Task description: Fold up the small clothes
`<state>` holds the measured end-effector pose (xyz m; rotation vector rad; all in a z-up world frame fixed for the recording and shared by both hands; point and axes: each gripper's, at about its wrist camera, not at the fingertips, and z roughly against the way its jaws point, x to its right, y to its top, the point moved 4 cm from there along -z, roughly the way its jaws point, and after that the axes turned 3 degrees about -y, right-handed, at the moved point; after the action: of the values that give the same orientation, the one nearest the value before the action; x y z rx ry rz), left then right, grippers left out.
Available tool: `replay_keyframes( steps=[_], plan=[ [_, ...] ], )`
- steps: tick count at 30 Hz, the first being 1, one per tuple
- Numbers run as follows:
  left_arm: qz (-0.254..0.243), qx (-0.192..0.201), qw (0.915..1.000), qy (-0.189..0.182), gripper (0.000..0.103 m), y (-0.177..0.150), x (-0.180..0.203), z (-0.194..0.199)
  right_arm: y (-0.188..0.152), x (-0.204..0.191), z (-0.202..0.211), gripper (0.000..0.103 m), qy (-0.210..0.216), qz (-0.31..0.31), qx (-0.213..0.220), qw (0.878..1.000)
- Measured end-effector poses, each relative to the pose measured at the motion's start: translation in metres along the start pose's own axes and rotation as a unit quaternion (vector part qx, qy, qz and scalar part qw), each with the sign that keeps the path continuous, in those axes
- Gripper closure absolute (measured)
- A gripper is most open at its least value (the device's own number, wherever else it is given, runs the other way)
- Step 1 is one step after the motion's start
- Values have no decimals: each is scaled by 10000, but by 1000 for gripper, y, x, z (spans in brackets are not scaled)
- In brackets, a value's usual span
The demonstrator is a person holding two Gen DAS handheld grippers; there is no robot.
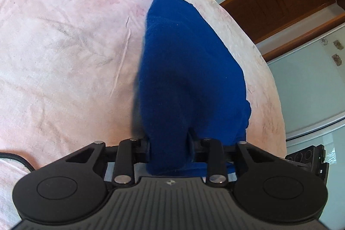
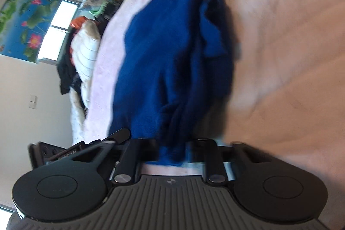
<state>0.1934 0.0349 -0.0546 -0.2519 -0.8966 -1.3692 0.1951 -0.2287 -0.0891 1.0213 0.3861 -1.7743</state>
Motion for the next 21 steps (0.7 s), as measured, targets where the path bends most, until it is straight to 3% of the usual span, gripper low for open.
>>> replay_keyframes(
  steps=[5,12,16,19,21],
  plan=[
    [-644,-24,9968,465,89,-7,16,-2,-8,3,6,86,0,27,204,9998],
    [-693,-87,9970,340,91,-6,18,10,-13,-13,19,87,-138,500,355,9980],
    [-688,-128,9969,367,91,-6,16,15,-17,-19,19,85,-69,539,190,9983],
    [-522,-189,9979,332,91,-6,9,14,-18,-6,17,71,-145,165,26,9998],
    [-525,-183,9980,314,90,-7,8,15,-15,0,28,44,10,-36,324,9995]
  ],
)
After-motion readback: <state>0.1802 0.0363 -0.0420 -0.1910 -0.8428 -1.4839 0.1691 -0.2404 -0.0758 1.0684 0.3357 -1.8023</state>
